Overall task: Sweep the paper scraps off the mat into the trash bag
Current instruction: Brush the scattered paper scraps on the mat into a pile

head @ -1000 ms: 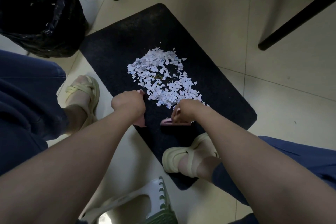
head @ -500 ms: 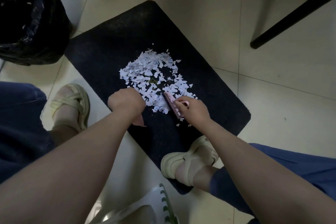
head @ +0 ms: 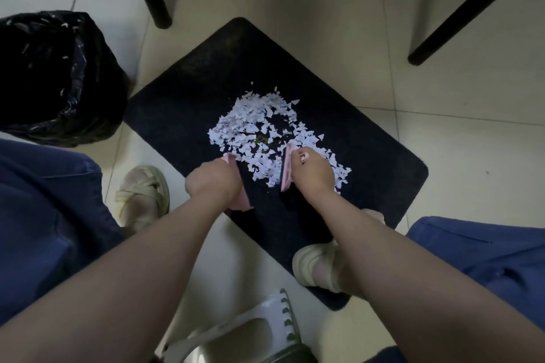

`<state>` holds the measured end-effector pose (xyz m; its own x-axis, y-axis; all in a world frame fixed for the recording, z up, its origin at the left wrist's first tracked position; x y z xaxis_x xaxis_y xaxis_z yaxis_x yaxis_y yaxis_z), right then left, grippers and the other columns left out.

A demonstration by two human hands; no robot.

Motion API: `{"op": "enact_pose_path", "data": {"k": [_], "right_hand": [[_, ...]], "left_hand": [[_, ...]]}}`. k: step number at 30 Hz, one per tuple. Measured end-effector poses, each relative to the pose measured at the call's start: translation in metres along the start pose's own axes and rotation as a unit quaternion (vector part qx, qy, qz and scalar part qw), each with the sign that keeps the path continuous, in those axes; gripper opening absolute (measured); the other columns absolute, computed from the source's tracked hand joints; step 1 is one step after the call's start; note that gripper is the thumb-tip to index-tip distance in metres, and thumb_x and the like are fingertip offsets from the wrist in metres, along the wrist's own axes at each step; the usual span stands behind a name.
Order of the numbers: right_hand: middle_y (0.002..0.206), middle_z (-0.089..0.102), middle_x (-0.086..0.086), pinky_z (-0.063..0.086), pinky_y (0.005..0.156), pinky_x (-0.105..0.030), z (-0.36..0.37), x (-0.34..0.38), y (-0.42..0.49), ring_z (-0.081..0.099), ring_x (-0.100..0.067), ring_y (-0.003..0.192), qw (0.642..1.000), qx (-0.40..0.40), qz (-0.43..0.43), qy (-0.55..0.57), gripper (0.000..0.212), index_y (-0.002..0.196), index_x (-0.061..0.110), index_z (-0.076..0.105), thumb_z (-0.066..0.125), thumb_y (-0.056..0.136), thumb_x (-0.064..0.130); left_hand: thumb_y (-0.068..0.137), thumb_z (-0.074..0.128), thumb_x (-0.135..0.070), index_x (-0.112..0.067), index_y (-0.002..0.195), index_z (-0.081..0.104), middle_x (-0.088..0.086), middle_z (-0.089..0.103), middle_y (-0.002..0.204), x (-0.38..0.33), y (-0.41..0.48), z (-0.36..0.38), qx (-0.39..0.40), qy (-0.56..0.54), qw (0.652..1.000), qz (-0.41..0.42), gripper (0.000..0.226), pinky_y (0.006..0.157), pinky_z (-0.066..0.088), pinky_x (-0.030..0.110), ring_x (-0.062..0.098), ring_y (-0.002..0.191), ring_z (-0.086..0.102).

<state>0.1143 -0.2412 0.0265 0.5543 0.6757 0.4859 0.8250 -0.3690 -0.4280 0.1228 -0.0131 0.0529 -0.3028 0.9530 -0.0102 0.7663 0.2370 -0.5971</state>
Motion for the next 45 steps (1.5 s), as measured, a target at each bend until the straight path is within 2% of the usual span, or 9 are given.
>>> {"op": "enact_pose_path", "data": {"k": [6, 12, 16, 21, 26, 31, 34, 37, 45], "right_hand": [[0.073, 0.057, 0.001, 0.046, 0.068, -0.032, -0.021, -0.033, -0.017, 0.061, -0.026, 0.081, 0.996, -0.065, 0.062, -0.018, 0.033, 0.108, 0.017, 0.059, 0.031, 0.102, 0.033], [0.088, 0.063, -0.008, 0.047, 0.073, -0.035, -0.038, -0.056, -0.027, 0.062, -0.033, 0.09, 0.985, -0.111, 0.13, -0.011, 0.035, 0.109, 0.012, 0.058, 0.031, 0.1, 0.031], [0.099, 0.065, -0.014, 0.038, 0.071, -0.035, -0.046, -0.071, -0.034, 0.061, -0.037, 0.095, 0.977, -0.125, 0.156, -0.075, 0.032, 0.112, 0.007, 0.054, 0.032, 0.1, 0.028], [0.121, 0.061, -0.016, 0.042, 0.086, -0.036, -0.018, -0.099, -0.031, 0.057, -0.036, 0.112, 0.976, -0.028, 0.195, -0.088, 0.038, 0.121, 0.007, 0.055, 0.032, 0.101, 0.03], [0.08, 0.062, -0.005, 0.041, 0.064, -0.029, 0.004, -0.073, -0.017, 0.058, -0.027, 0.082, 0.992, -0.017, 0.126, 0.022, 0.041, 0.097, 0.011, 0.065, 0.033, 0.102, 0.037], [0.075, 0.054, -0.001, 0.039, 0.066, -0.03, -0.02, -0.065, -0.024, 0.054, -0.026, 0.078, 0.985, -0.09, 0.145, 0.018, 0.036, 0.091, 0.012, 0.061, 0.033, 0.101, 0.031], [0.095, 0.064, -0.011, 0.038, 0.074, -0.033, -0.036, -0.087, -0.035, 0.06, -0.034, 0.095, 0.972, -0.123, 0.2, -0.018, 0.036, 0.106, 0.008, 0.061, 0.034, 0.1, 0.03], [0.113, 0.066, -0.016, 0.044, 0.087, -0.035, -0.019, -0.106, -0.038, 0.06, -0.035, 0.108, 0.97, -0.054, 0.234, -0.038, 0.037, 0.117, 0.009, 0.058, 0.035, 0.099, 0.032], [0.096, 0.069, -0.012, 0.042, 0.069, -0.029, 0.034, -0.043, -0.033, 0.063, -0.03, 0.092, 0.997, 0.001, 0.072, -0.021, 0.037, 0.112, 0.014, 0.064, 0.034, 0.102, 0.032]], "left_hand": [[0.094, 0.04, -0.022, -0.015, 0.123, 0.057, 0.008, 0.062, 0.116, 0.008, -0.013, 0.023, 0.034, 0.032, 0.999, 0.002, 0.034, 0.082, 0.046, 0.034, 0.027, 0.107, 0.06], [0.089, 0.054, -0.026, -0.017, 0.122, 0.056, 0.0, 0.044, 0.071, -0.015, -0.02, 0.014, 0.039, 0.044, 0.998, 0.022, 0.034, 0.075, 0.05, 0.028, 0.021, 0.087, 0.06], [0.085, 0.058, -0.02, -0.021, 0.135, 0.046, 0.001, 0.058, 0.09, -0.016, -0.021, 0.019, 0.045, 0.037, 0.998, 0.032, 0.051, 0.078, 0.05, 0.03, 0.022, 0.096, 0.062], [0.085, 0.058, -0.013, -0.02, 0.132, 0.05, 0.002, 0.06, 0.094, -0.013, -0.011, 0.022, 0.051, 0.01, 0.998, 0.024, 0.049, 0.079, 0.05, 0.031, 0.023, 0.1, 0.062], [0.085, 0.061, -0.019, -0.021, 0.133, 0.048, 0.001, 0.042, 0.068, -0.014, -0.012, 0.022, 0.072, 0.004, 0.997, 0.012, 0.05, 0.083, 0.051, 0.031, 0.022, 0.097, 0.062], [0.086, 0.054, -0.016, -0.02, 0.127, 0.052, 0.001, 0.05, 0.074, -0.013, -0.011, 0.021, 0.051, 0.0, 0.999, 0.01, 0.041, 0.078, 0.048, 0.03, 0.024, 0.097, 0.062], [0.086, 0.052, -0.015, -0.02, 0.123, 0.056, 0.003, 0.057, 0.089, -0.006, -0.012, 0.021, 0.039, -0.009, 0.999, -0.009, 0.037, 0.073, 0.045, 0.029, 0.024, 0.098, 0.062], [0.085, 0.051, -0.014, -0.021, 0.124, 0.057, 0.003, 0.059, 0.093, -0.001, -0.012, 0.022, 0.039, -0.012, 0.999, -0.014, 0.04, 0.076, 0.047, 0.029, 0.024, 0.099, 0.062], [0.085, 0.052, -0.016, -0.018, 0.119, 0.058, 0.004, 0.064, 0.107, 0.008, -0.007, 0.031, 0.047, -0.012, 0.998, -0.038, 0.035, 0.074, 0.045, 0.029, 0.024, 0.101, 0.062]]}}
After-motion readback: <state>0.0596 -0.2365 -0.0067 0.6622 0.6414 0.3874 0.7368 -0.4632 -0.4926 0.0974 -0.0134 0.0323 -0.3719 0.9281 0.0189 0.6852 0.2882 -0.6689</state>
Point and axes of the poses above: each hand's wrist, its own y-axis towards the middle knuckle, its own z-axis out of the palm, x = y × z, the point moved 10 cm from there along y, towards the middle knuckle
